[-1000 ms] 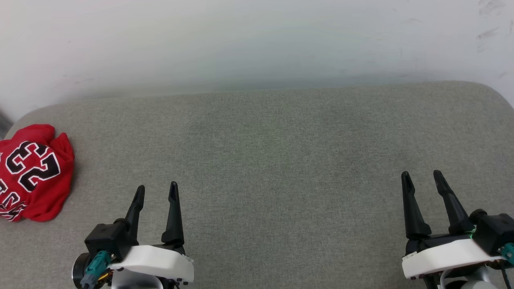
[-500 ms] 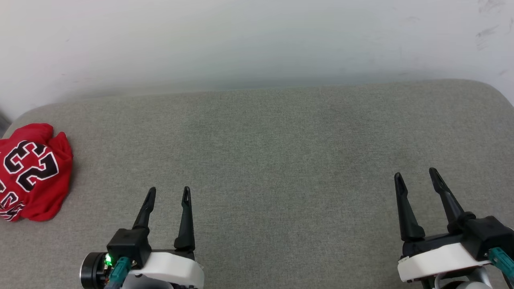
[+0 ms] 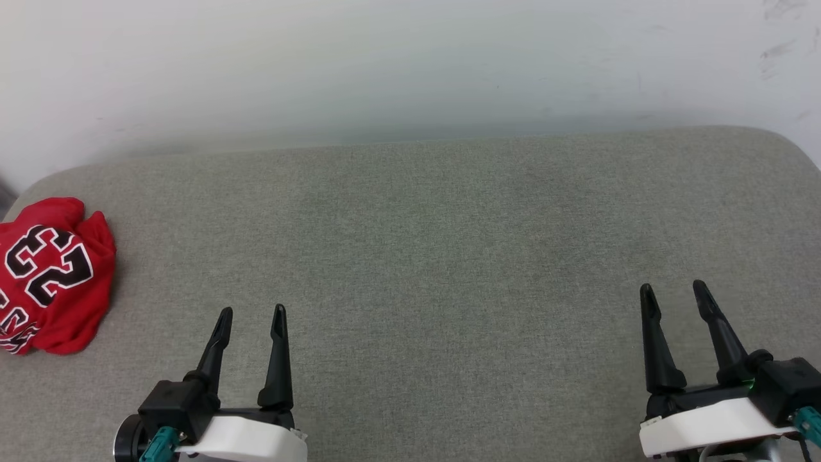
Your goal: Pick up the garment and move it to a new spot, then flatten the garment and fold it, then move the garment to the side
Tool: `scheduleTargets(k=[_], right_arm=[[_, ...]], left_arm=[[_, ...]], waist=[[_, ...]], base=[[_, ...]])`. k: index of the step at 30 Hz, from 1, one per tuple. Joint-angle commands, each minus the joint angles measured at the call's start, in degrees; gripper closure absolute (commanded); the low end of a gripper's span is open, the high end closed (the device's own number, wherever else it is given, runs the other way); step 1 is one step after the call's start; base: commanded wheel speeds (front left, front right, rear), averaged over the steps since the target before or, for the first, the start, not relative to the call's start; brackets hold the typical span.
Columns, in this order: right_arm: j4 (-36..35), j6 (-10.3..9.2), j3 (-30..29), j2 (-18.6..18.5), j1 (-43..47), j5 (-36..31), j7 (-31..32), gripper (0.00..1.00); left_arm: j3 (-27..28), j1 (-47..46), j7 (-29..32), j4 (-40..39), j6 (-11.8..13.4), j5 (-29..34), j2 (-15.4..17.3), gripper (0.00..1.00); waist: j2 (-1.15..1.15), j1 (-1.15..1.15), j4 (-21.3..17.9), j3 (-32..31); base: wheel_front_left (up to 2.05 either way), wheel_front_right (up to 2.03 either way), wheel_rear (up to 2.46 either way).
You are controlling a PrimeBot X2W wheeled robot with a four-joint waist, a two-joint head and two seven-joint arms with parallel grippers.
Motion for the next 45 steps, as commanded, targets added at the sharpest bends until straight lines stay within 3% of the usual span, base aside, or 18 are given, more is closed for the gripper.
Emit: scheduleTargets(k=[1, 10, 20, 28, 34, 45], right_arm=[[-0.04, -0.02, 0.27, 0.00, 0.48, -0.70, -0.57, 0.00], [1.25, -0.02, 0.70, 0.01, 0.69, -2.69, -1.51, 0.00], [1.37, -0.02, 1.33, 0.01, 1.18, -5.75, -2.50, 0.00], [1.49, -0.02, 1.68, 0.01, 1.38, -5.07, -2.47, 0.00], [1.58, -0.02, 2.52, 0.01, 1.66, -4.26, -2.47, 0.00], [1.31, -0.02, 4.85, 0.02, 1.69, -4.66, -2.47, 0.00]], left_arm=[[0.41, 0.35, -0.42, -0.16, -0.63, 1.23, -0.26, 0.00], [2.89, 1.21, -1.43, 1.61, -4.82, 7.21, -2.23, 0.00], [4.17, 1.83, -2.43, 2.35, -6.45, 10.57, -2.81, 0.00], [4.79, 1.53, -2.50, 2.98, -6.89, 8.14, -2.84, 0.00], [5.34, 1.15, -2.44, 3.19, -6.92, 7.32, -2.85, 0.00], [7.04, 1.77, -2.37, 3.27, -6.68, 7.01, -2.86, 0.00]], waist=[[0.00, 0.00, 0.00, -0.02], [0.00, 0.00, 0.09, 0.10], [0.00, 0.00, 0.20, 0.17], [0.00, 0.00, 1.05, -0.14], [0.00, 0.00, 3.63, -0.22], [0.00, 0.00, 11.74, -0.57]], base=[[0.00, 0.00, 0.00], [0.00, 0.00, 0.00], [0.00, 0.00, 0.00], [0.00, 0.00, 0.00], [0.00, 0.00, 0.00], [0.00, 0.00, 0.00]])
